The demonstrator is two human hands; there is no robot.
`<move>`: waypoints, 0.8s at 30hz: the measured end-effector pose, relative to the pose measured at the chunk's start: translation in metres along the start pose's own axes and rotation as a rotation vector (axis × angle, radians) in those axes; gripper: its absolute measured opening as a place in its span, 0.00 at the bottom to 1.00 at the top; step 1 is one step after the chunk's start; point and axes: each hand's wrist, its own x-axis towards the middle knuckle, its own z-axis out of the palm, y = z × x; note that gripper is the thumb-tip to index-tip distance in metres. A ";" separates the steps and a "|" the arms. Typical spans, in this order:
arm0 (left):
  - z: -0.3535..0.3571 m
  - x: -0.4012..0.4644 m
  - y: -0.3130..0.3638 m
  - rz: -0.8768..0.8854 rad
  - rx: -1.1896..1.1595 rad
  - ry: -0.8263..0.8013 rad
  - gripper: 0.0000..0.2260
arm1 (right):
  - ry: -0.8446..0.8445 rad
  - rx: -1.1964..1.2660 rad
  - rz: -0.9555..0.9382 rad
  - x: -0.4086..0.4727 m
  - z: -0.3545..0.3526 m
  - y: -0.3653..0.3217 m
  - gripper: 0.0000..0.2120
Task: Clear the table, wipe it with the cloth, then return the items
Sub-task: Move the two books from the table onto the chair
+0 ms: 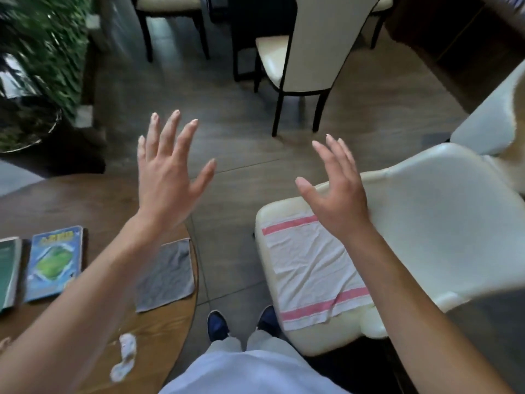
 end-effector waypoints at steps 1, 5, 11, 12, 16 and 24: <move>-0.007 -0.007 -0.010 -0.017 0.002 0.013 0.31 | -0.015 0.001 -0.024 0.001 0.006 -0.011 0.32; -0.032 -0.034 -0.043 -0.079 0.110 0.032 0.29 | -0.042 -0.058 -0.133 0.005 0.026 -0.048 0.31; -0.073 -0.091 -0.086 -0.230 0.162 0.017 0.29 | -0.037 -0.019 -0.288 0.002 0.065 -0.104 0.26; -0.080 -0.102 -0.090 -0.257 0.168 0.018 0.29 | -0.048 -0.004 -0.314 0.000 0.072 -0.112 0.26; -0.106 -0.146 -0.102 -0.388 0.224 0.036 0.28 | -0.139 0.065 -0.433 -0.004 0.100 -0.144 0.26; -0.169 -0.248 -0.099 -0.753 0.379 0.209 0.28 | -0.347 0.261 -0.752 -0.031 0.158 -0.212 0.27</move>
